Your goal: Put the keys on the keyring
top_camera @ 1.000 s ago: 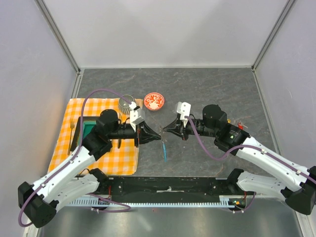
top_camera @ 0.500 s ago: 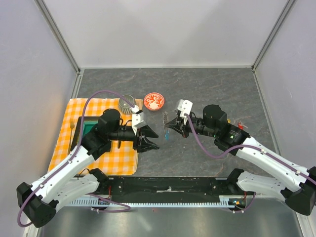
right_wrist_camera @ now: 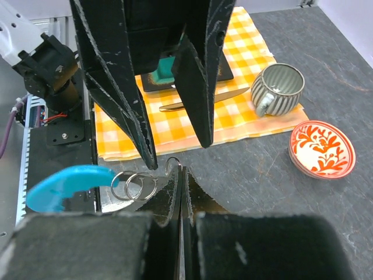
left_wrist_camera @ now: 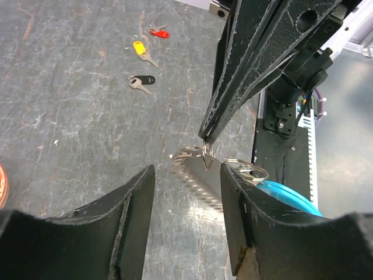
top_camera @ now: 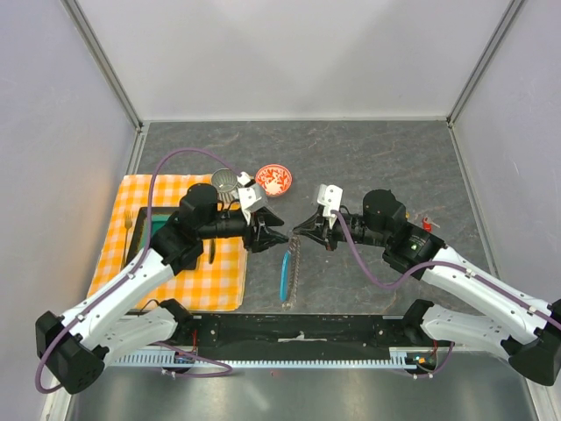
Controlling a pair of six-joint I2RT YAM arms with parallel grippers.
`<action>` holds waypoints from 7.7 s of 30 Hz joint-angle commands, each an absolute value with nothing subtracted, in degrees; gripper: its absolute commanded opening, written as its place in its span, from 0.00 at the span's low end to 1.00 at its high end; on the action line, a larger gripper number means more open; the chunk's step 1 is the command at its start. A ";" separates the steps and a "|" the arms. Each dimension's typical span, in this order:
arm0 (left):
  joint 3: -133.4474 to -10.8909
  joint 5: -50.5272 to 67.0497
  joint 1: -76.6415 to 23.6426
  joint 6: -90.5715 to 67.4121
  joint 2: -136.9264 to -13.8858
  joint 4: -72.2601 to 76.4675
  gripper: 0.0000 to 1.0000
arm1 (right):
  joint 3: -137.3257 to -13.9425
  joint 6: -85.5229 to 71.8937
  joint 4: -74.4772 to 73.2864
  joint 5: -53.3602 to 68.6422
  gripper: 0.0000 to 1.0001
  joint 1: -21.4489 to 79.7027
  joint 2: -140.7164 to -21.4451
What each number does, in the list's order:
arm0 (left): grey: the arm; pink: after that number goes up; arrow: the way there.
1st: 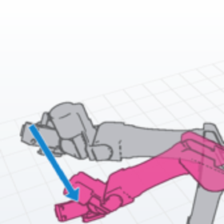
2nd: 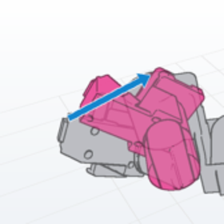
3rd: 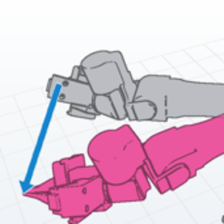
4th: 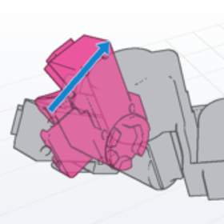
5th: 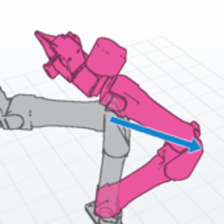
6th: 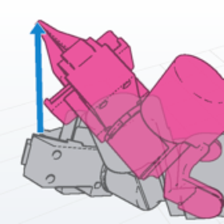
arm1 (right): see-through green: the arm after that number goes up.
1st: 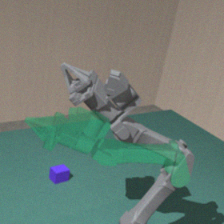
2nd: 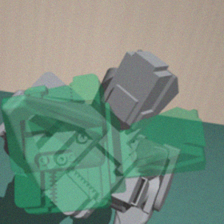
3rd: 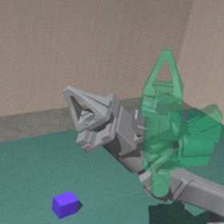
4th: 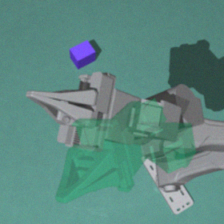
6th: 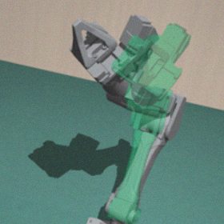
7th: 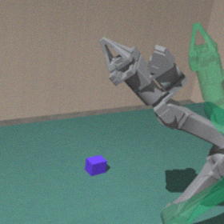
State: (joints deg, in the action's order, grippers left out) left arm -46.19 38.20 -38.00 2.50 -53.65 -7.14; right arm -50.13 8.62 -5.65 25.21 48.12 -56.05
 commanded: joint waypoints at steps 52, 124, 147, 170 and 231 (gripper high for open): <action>-58.45 42.89 -38.23 15.82 -67.05 -25.75 0.02 | -45.80 9.93 -1.58 29.18 0.34 48.08 -62.66; -14.42 23.20 -40.43 -18.28 -42.89 34.26 0.35 | -31.64 1.23 22.15 35.77 0.00 45.70 -63.72; -14.41 41.65 -40.43 -16.70 -57.92 54.75 0.34 | -30.67 0.18 24.26 35.86 0.00 45.00 -62.93; -15.64 44.74 -40.43 -17.76 -60.65 57.22 0.02 | -29.44 -1.76 24.00 35.68 0.00 44.12 -61.44; -46.15 34.80 -47.20 25.49 -67.24 -18.63 0.02 | -40.96 -18.20 -14.87 -18.02 0.54 21.54 -70.91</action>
State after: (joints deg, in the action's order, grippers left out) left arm -43.77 34.59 -47.00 22.81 -67.05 -18.00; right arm -38.11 -19.49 -18.00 -16.51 23.38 -67.66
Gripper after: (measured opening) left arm 0.022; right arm 0.551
